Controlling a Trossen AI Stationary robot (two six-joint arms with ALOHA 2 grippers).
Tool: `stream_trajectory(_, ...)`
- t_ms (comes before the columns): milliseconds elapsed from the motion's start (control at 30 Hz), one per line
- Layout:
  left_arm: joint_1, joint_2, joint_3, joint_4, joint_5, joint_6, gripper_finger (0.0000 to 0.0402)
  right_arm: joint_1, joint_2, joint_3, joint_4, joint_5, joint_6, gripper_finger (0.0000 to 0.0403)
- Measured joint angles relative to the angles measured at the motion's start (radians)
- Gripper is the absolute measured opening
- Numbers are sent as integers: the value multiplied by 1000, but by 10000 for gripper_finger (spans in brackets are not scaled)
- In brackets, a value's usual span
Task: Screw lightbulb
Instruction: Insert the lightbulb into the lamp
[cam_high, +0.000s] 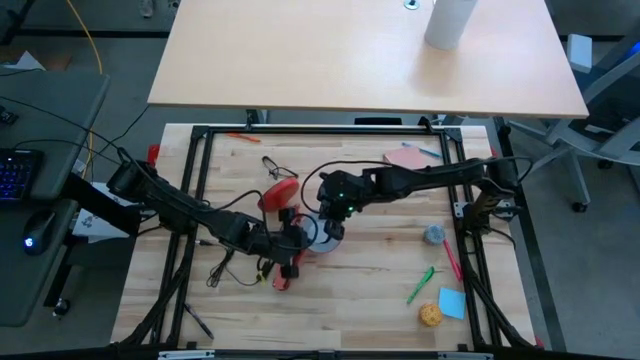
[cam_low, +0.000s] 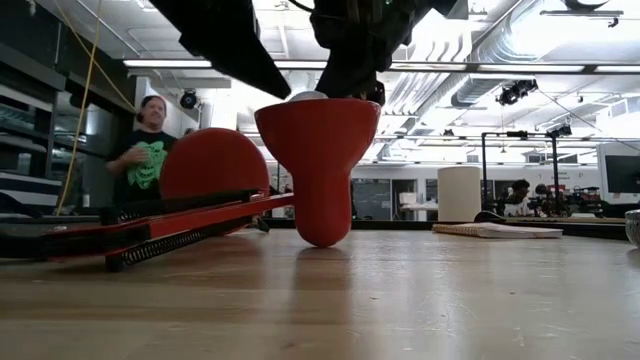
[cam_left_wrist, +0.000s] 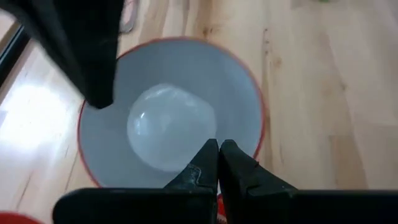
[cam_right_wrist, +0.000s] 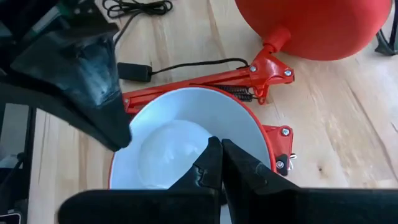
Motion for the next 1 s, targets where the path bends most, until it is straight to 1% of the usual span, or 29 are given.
stream_trajectory(200,3,-4,16,-2,96,67,0,1,-11,0,-37,0,-20,0)
stream_trajectory(400,43,-4,16,-10,92,56,0,1,-12,0,-43,1,1,0)
stream_trajectory(600,71,-3,16,-11,120,69,0,2,-12,0,-44,4,2,0)
stream_trajectory(767,62,-2,16,-12,160,112,0,2,-12,0,-44,9,-1,0)
stream_trajectory(900,60,5,16,-10,155,111,0,2,-8,0,-44,15,-5,0)
stream_trajectory(1000,70,40,18,-11,133,111,0,3,10,0,-44,6,-5,0)
